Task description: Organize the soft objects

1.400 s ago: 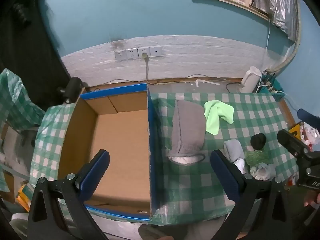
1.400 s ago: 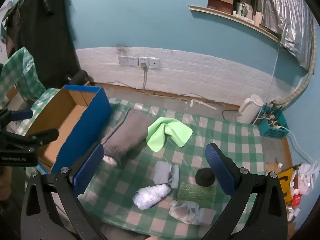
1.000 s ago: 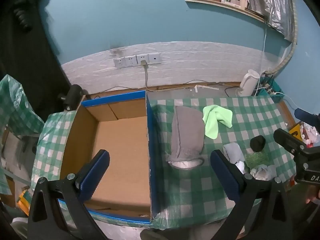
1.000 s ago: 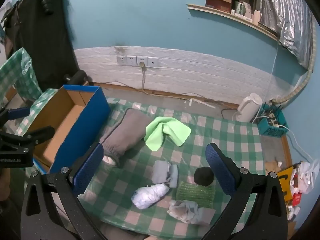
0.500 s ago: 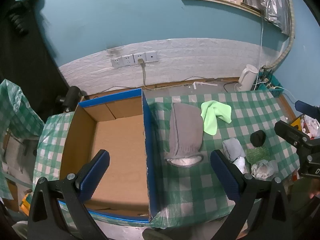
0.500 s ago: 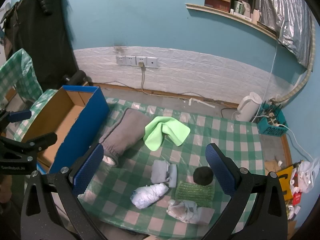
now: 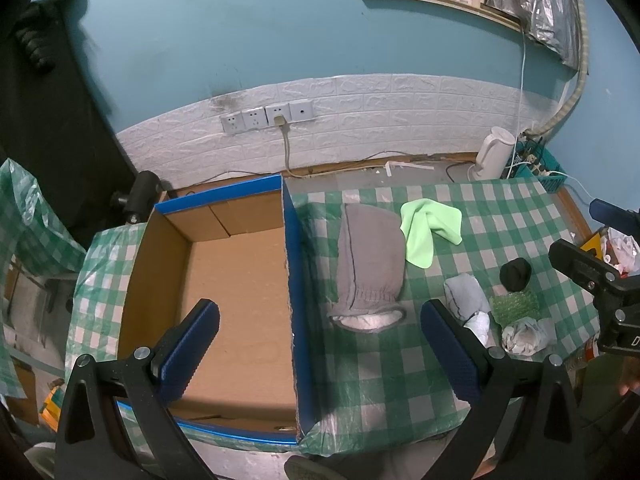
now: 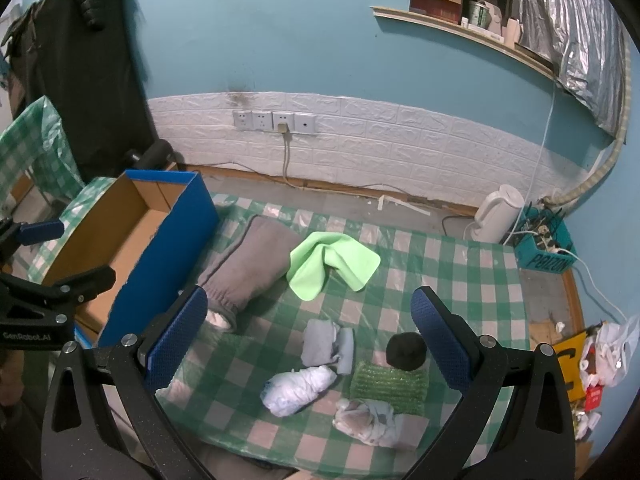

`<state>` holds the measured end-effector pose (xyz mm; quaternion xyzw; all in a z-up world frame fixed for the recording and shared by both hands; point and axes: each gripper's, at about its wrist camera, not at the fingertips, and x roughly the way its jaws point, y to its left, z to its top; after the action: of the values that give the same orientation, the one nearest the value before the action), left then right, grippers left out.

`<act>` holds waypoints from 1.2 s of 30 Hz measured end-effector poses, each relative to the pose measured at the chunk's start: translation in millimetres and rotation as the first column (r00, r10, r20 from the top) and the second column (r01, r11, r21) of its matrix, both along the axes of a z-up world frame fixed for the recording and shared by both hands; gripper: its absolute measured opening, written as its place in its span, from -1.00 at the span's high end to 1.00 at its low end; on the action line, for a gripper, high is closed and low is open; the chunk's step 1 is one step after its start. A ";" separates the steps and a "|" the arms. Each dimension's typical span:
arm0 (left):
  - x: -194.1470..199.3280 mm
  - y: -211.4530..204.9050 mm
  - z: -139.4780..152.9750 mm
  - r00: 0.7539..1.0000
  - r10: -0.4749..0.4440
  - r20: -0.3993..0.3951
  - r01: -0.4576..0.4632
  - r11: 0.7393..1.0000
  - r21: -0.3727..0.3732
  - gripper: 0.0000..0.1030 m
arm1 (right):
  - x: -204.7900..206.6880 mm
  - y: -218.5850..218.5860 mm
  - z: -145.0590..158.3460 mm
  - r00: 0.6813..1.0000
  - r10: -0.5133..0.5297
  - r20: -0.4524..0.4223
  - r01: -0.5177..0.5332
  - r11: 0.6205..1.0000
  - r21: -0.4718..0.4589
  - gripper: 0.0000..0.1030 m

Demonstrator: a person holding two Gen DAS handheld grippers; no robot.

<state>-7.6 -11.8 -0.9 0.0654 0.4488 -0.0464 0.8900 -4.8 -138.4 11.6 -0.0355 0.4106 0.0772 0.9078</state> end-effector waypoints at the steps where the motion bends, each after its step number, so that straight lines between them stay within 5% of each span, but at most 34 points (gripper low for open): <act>1: 0.0 -0.1 -0.2 1.000 0.000 0.000 0.000 1.000 0.000 -0.97 | 0.5 0.4 0.1 1.000 0.000 0.000 0.000 1.000 0.000 -0.95; 36: -5.8 -5.2 -8.0 1.000 -0.009 -0.006 0.009 1.000 0.006 -0.97 | 1.0 -2.8 1.5 1.000 -0.002 -0.006 0.002 1.000 0.000 -0.95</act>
<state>-13.4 -17.0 -8.9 0.0701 0.4512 -0.0490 0.8883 -3.8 -141.2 13.1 -0.0350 0.4132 0.0764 0.9068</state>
